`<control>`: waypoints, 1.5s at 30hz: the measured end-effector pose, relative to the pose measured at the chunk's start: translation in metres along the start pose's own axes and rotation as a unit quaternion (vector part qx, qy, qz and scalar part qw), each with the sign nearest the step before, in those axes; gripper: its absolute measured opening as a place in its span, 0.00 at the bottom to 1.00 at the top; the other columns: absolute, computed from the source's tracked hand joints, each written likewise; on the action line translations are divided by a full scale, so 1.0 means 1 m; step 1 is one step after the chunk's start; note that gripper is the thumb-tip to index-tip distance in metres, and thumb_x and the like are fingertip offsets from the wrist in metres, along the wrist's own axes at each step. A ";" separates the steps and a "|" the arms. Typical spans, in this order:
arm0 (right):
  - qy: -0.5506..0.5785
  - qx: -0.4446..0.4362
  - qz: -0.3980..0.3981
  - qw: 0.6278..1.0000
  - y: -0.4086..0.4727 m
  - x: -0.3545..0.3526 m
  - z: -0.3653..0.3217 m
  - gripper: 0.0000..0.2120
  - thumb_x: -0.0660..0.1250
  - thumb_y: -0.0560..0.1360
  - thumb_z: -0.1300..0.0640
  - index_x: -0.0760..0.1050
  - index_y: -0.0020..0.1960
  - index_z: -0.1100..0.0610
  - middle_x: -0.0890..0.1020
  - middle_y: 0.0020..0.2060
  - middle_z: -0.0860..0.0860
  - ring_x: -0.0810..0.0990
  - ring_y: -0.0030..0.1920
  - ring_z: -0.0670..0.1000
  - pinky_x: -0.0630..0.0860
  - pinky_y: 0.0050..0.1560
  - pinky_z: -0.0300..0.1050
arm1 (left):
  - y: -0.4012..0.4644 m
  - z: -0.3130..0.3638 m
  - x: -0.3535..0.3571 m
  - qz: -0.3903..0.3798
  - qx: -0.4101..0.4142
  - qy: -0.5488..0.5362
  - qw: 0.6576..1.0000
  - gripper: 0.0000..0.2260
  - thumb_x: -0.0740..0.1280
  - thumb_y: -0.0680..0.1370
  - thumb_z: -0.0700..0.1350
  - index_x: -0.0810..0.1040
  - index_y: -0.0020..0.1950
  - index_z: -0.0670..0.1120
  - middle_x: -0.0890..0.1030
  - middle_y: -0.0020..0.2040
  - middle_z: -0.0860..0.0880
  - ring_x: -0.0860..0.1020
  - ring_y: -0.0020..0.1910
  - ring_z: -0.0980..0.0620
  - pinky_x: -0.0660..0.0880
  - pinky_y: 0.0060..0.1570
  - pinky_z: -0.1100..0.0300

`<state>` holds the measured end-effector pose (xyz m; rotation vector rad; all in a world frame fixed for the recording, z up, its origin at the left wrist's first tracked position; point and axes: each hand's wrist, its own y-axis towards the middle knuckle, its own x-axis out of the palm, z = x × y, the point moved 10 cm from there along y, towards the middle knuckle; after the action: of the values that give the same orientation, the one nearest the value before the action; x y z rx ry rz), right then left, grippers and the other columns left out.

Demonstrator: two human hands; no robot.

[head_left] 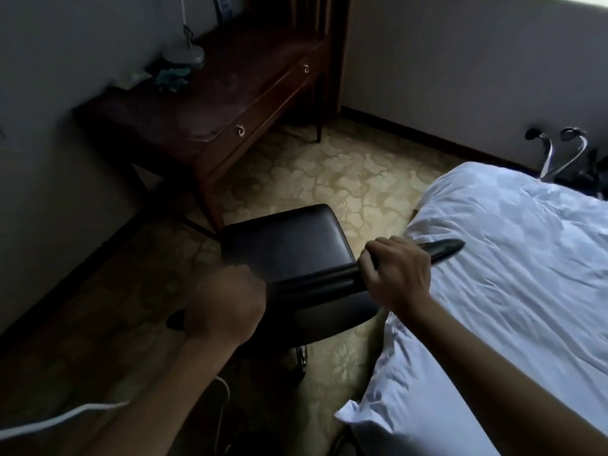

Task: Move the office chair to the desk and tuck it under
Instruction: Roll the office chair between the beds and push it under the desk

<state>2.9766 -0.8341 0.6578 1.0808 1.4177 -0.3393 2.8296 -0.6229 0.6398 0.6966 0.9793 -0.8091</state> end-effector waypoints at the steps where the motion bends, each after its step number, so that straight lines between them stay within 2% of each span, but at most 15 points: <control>1: 0.010 0.001 0.014 1.000 0.005 -0.002 0.003 0.17 0.58 0.72 0.53 0.71 0.27 0.58 0.74 0.23 0.52 0.70 0.26 0.52 0.60 0.30 0.44 | 0.004 0.003 -0.002 0.008 0.001 -0.005 1.000 0.14 0.63 0.75 0.46 0.68 0.30 0.48 0.71 0.27 0.52 0.68 0.25 0.53 0.59 0.25 0.61; 4: 0.026 -0.017 0.047 0.998 0.021 -0.003 0.004 0.16 0.59 0.71 0.55 0.67 0.25 0.56 0.72 0.22 0.51 0.67 0.24 0.52 0.56 0.30 0.42 | 0.017 0.005 -0.008 0.031 -0.009 -0.021 0.999 0.14 0.59 0.74 0.49 0.67 0.29 0.48 0.70 0.27 0.52 0.70 0.25 0.50 0.68 0.26 0.58; 6: 0.031 -0.029 0.056 0.998 0.034 0.001 0.002 0.17 0.58 0.72 0.54 0.67 0.25 0.55 0.71 0.21 0.51 0.66 0.23 0.51 0.54 0.30 0.42 | 0.028 0.002 -0.010 0.040 -0.019 -0.022 0.999 0.14 0.58 0.74 0.49 0.68 0.29 0.48 0.70 0.27 0.52 0.71 0.26 0.50 0.70 0.26 0.57; 11: 0.032 -0.042 0.070 0.996 0.065 0.011 0.016 0.17 0.58 0.71 0.54 0.65 0.24 0.55 0.71 0.20 0.51 0.67 0.23 0.52 0.49 0.29 0.41 | 0.053 0.009 -0.003 0.060 -0.024 0.001 0.998 0.14 0.58 0.74 0.49 0.68 0.28 0.48 0.70 0.26 0.54 0.68 0.24 0.55 0.61 0.24 0.63; 13: 0.030 -0.038 0.067 0.997 0.078 0.014 0.028 0.17 0.58 0.71 0.54 0.65 0.24 0.55 0.71 0.20 0.51 0.65 0.24 0.51 0.48 0.29 0.38 | 0.065 0.018 0.004 0.061 -0.024 0.014 0.998 0.14 0.59 0.74 0.50 0.69 0.29 0.49 0.70 0.26 0.54 0.67 0.24 0.57 0.58 0.24 0.64; 16: 0.028 -0.020 0.056 0.998 0.104 0.022 0.044 0.17 0.57 0.71 0.53 0.65 0.24 0.55 0.72 0.21 0.52 0.64 0.25 0.50 0.51 0.29 0.41 | 0.092 0.025 0.020 0.038 -0.035 0.006 0.999 0.14 0.59 0.75 0.50 0.68 0.30 0.50 0.70 0.26 0.54 0.68 0.25 0.56 0.59 0.25 0.63; 19: 0.028 -0.015 0.031 0.999 0.131 0.035 0.060 0.16 0.56 0.70 0.51 0.68 0.26 0.55 0.75 0.23 0.51 0.69 0.26 0.53 0.57 0.31 0.42 | 0.128 0.028 0.040 -0.014 -0.055 0.000 0.998 0.14 0.61 0.76 0.50 0.69 0.31 0.50 0.72 0.26 0.52 0.71 0.25 0.54 0.64 0.25 0.61; 23: 0.029 -0.013 -0.011 0.999 0.159 0.055 0.077 0.16 0.54 0.70 0.49 0.71 0.30 0.56 0.74 0.26 0.51 0.71 0.28 0.52 0.62 0.30 0.44 | 0.169 0.033 0.061 -0.059 -0.050 0.023 0.997 0.14 0.61 0.77 0.52 0.71 0.33 0.50 0.74 0.28 0.52 0.73 0.27 0.54 0.65 0.26 0.60; 28: 0.015 -0.007 -0.037 0.999 0.207 0.071 0.094 0.15 0.54 0.69 0.48 0.73 0.32 0.55 0.75 0.29 0.51 0.70 0.31 0.52 0.62 0.32 0.44 | 0.220 0.041 0.074 -0.108 -0.057 0.007 0.993 0.15 0.62 0.77 0.54 0.72 0.34 0.49 0.75 0.29 0.51 0.75 0.29 0.52 0.67 0.29 0.58; 32: 0.013 -0.002 -0.046 0.999 0.220 0.076 0.105 0.15 0.55 0.69 0.49 0.72 0.31 0.55 0.75 0.29 0.51 0.73 0.32 0.54 0.63 0.31 0.44 | 0.230 0.050 0.077 -0.087 -0.072 -0.001 0.994 0.14 0.61 0.77 0.52 0.72 0.33 0.48 0.75 0.28 0.51 0.74 0.28 0.51 0.69 0.29 0.58; 40: 0.037 -0.036 -0.034 0.998 0.240 0.080 0.135 0.14 0.56 0.70 0.53 0.69 0.28 0.58 0.73 0.25 0.52 0.71 0.28 0.54 0.61 0.29 0.45 | 0.234 0.067 0.093 -0.070 -0.115 -0.023 0.991 0.14 0.62 0.76 0.52 0.72 0.32 0.49 0.75 0.27 0.51 0.74 0.26 0.52 0.65 0.26 0.61; 45: 0.094 -0.084 0.025 0.992 0.248 0.073 0.157 0.13 0.58 0.70 0.56 0.66 0.28 0.58 0.69 0.23 0.52 0.66 0.25 0.53 0.60 0.27 0.46 | 0.227 0.086 0.102 -0.043 -0.155 -0.035 0.986 0.15 0.63 0.76 0.52 0.71 0.30 0.49 0.73 0.24 0.52 0.72 0.23 0.55 0.63 0.24 0.62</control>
<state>3.2764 -0.7969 0.6597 1.0294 1.5530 -0.0805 3.0907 -0.6019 0.6144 0.3570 1.0497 -0.7302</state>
